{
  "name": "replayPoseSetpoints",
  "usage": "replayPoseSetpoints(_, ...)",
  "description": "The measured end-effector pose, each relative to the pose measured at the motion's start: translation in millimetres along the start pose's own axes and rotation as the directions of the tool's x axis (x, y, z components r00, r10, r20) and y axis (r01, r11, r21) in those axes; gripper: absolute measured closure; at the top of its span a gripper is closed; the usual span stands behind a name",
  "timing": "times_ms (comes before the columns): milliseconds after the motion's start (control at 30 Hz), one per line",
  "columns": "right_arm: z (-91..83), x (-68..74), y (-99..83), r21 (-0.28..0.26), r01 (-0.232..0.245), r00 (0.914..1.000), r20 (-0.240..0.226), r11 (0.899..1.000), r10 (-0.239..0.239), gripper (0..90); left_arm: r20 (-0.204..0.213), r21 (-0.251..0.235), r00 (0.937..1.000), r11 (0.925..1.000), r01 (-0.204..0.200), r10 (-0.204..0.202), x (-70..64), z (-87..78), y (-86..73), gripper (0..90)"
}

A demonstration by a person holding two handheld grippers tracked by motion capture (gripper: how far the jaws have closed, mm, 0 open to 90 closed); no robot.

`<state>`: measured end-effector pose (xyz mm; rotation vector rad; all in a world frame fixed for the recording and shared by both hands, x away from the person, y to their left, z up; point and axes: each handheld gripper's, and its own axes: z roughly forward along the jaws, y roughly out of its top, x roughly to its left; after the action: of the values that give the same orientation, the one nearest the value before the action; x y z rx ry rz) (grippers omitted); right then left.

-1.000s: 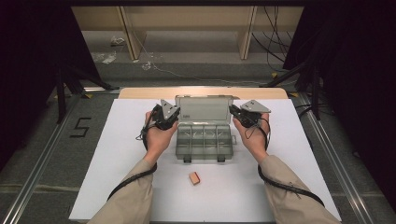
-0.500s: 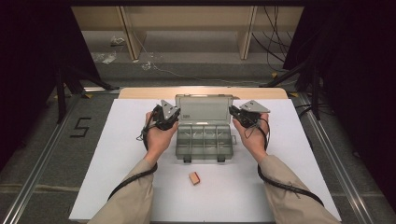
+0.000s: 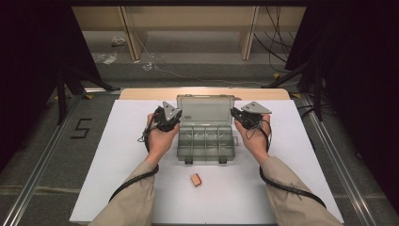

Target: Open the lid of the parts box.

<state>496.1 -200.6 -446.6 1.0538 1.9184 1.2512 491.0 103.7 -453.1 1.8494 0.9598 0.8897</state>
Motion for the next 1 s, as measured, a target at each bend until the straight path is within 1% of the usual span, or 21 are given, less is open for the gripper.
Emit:
replayPoseSetpoints(433,1.8,-0.1,-2.5,0.016,-0.005,1.0,-0.003,1.0,0.005,84.3,0.008,0.016,1.0,0.9999,0.0,0.0,0.0,2.6,-3.4,79.5)
replayPoseSetpoints(467,1.9,-0.1,-2.7,0.018,-0.006,1.0,-0.003,1.0,0.006,84.3,0.009,0.015,0.9999,0.9999,0.006,-0.006,-0.3,3.0,-3.8,79.5)
replayPoseSetpoints(800,3.1,-0.4,-4.1,0.028,-0.012,0.9999,-0.006,1.0,0.012,84.3,0.014,0.025,0.9998,0.9996,0.011,-0.011,-0.5,4.9,-6.0,79.5)
replayPoseSetpoints(833,3.2,-0.5,-4.3,0.029,-0.011,0.9999,-0.006,1.0,0.012,84.2,0.012,0.019,0.9999,0.9998,-0.005,0.005,0.5,5.5,-5.9,79.5)
replayPoseSetpoints(867,3.4,-0.5,-4.5,0.031,-0.012,0.9999,-0.007,0.999,0.012,84.3,0.012,0.019,0.9999,0.9998,-0.004,0.004,0.5,5.7,-6.2,79.5)
replayPoseSetpoints(900,3.5,-0.5,-4.7,0.033,-0.014,0.9999,-0.007,0.999,0.014,84.3,0.016,0.027,0.9998,0.9996,0.012,-0.012,-0.6,5.6,-6.8,79.5)
replayPoseSetpoints(967,3.6,-0.6,-4.9,0.036,-0.014,0.9999,-0.007,0.999,0.014,84.2,0.017,0.032,0.9998,0.9994,0.008,-0.009,-0.4,5.8,-7.3,79.5)
replayPoseSetpoints(1000,3.7,-0.6,-5.1,0.038,-0.015,0.9999,-0.007,0.999,0.015,84.2,0.017,0.03,0.9998,0.9995,0.012,-0.013,-0.7,6.2,-7.6,79.4)
